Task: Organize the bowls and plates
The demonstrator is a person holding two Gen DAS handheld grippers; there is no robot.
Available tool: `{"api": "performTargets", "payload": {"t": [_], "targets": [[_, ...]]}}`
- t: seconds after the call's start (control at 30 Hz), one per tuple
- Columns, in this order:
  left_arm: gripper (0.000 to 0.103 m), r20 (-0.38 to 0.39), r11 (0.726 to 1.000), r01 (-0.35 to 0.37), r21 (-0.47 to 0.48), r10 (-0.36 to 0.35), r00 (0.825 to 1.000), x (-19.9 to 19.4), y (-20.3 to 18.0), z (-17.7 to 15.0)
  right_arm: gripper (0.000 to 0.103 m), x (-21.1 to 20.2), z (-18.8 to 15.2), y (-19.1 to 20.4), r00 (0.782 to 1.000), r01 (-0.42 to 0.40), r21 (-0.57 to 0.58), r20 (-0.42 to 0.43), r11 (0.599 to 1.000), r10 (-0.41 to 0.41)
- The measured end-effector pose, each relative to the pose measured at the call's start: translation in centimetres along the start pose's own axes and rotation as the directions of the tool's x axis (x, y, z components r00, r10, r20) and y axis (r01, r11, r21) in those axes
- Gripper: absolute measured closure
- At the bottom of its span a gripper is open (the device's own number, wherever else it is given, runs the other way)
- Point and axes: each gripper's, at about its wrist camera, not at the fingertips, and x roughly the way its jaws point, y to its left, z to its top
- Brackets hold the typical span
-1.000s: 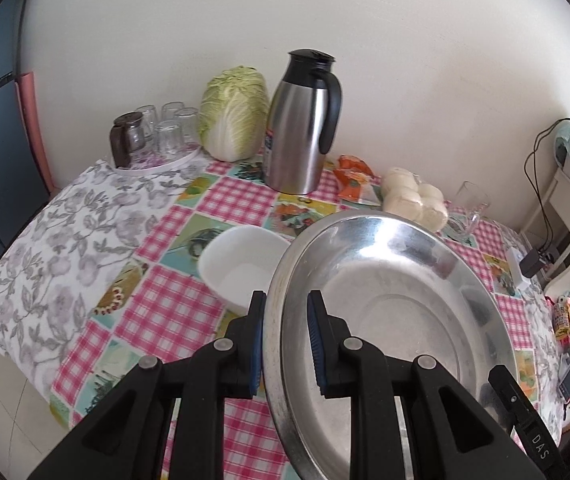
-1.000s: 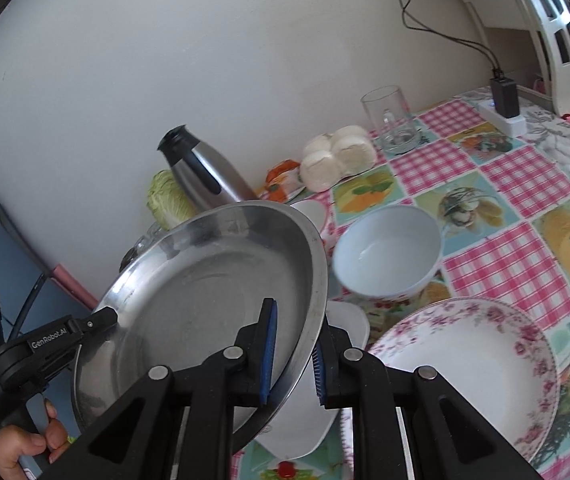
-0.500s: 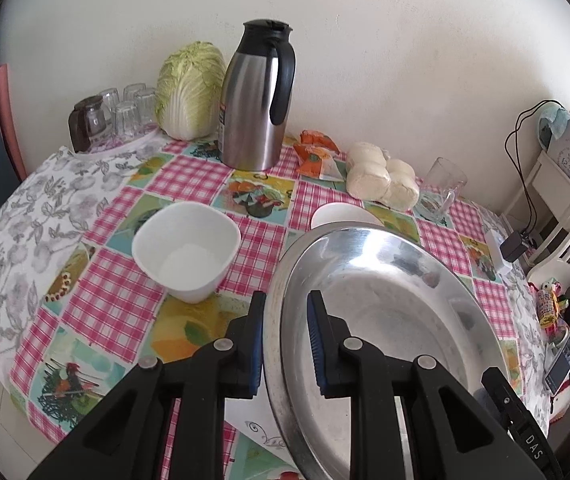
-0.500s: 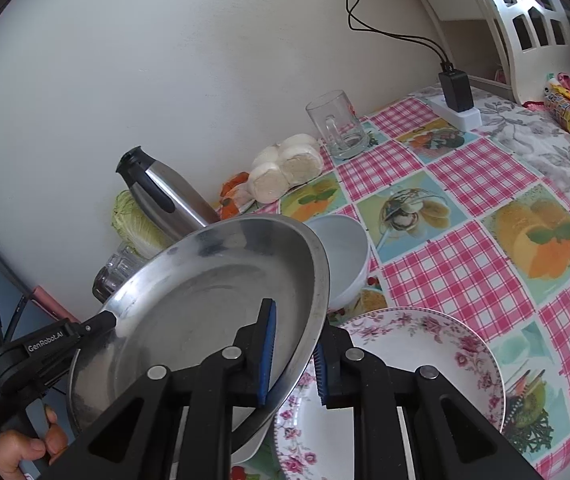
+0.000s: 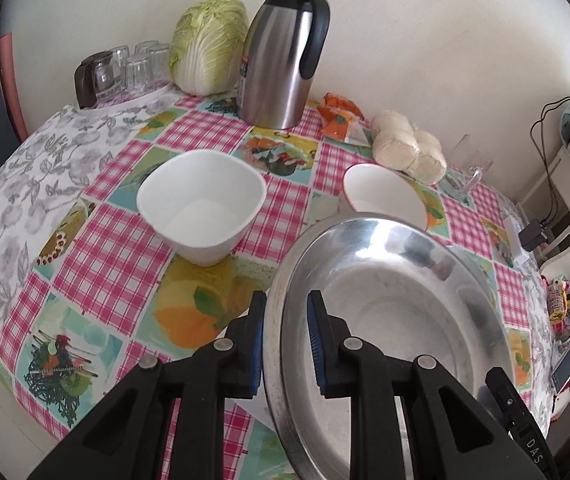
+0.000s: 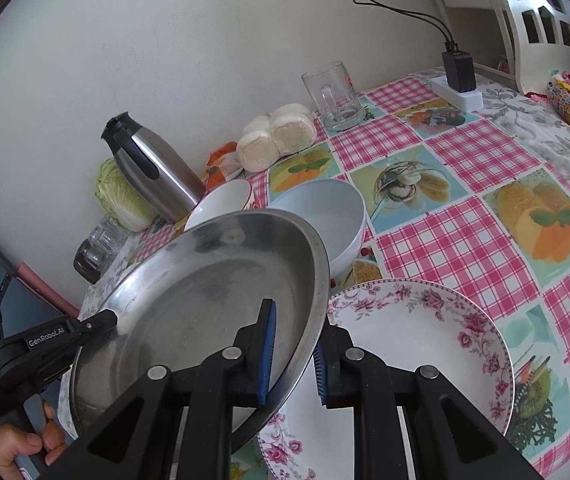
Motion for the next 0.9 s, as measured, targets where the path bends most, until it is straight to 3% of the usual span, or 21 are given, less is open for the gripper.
{"api": "performTargets", "payload": {"t": [0.57,0.9], "targets": [[0.082,-0.045,0.991,-0.025,-0.129,0.019,0.999,0.5,4.1,-0.5,0.083,1.6,-1.8,3.4,0.999,0.017,-0.127,-0.045,0.992,-0.023],[0.082,-0.090,0.987,-0.080,-0.141,0.068,0.994,1.9,5.0,-0.9,0.082,3.1,-2.7,4.0,0.995,0.039,-0.176,-0.084,0.984,-0.055]]}}
